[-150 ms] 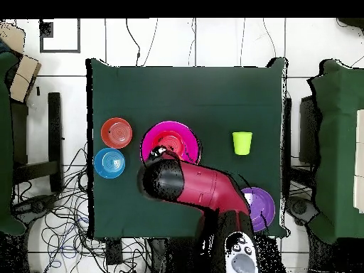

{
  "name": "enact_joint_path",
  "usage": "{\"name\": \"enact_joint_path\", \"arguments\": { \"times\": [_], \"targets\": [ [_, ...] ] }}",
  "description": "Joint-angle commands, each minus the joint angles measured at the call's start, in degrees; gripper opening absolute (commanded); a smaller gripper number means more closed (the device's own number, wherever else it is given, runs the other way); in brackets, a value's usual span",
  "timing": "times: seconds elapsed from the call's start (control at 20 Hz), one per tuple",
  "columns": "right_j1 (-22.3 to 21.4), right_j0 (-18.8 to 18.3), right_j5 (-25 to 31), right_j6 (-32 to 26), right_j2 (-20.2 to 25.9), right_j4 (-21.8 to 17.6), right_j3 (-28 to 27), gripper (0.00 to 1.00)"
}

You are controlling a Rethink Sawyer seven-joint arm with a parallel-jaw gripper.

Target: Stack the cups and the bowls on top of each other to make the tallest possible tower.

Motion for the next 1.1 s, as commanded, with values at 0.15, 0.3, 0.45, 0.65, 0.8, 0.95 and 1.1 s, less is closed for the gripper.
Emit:
{"name": "enact_joint_path", "arguments": {
  "times": [0.15,0.3,0.45,0.65,0.8,0.95,1.1],
  "targets": [
    [7.0,-4.6,-14.3,6.0,9.0,-2.6,6.6,1.00],
    [5.7,-6.5,-14.5,5.5,10.7,-2.9,8.7,1.00],
    [5.2,-7.0,-14.3,5.3,11.0,-2.9,9.4,1.00],
    [5.1,-6.5,-14.3,5.3,10.2,-2.6,9.3,1.00],
    [2.8,-3.9,-10.0,5.5,7.9,-1.1,8.3,1.00],
    [0.7,-1.4,-5.5,5.6,5.5,0.0,6.9,1.00],
    [-0.7,-0.5,-2.2,5.4,4.6,0.5,5.7,1.00]
  ]
}}
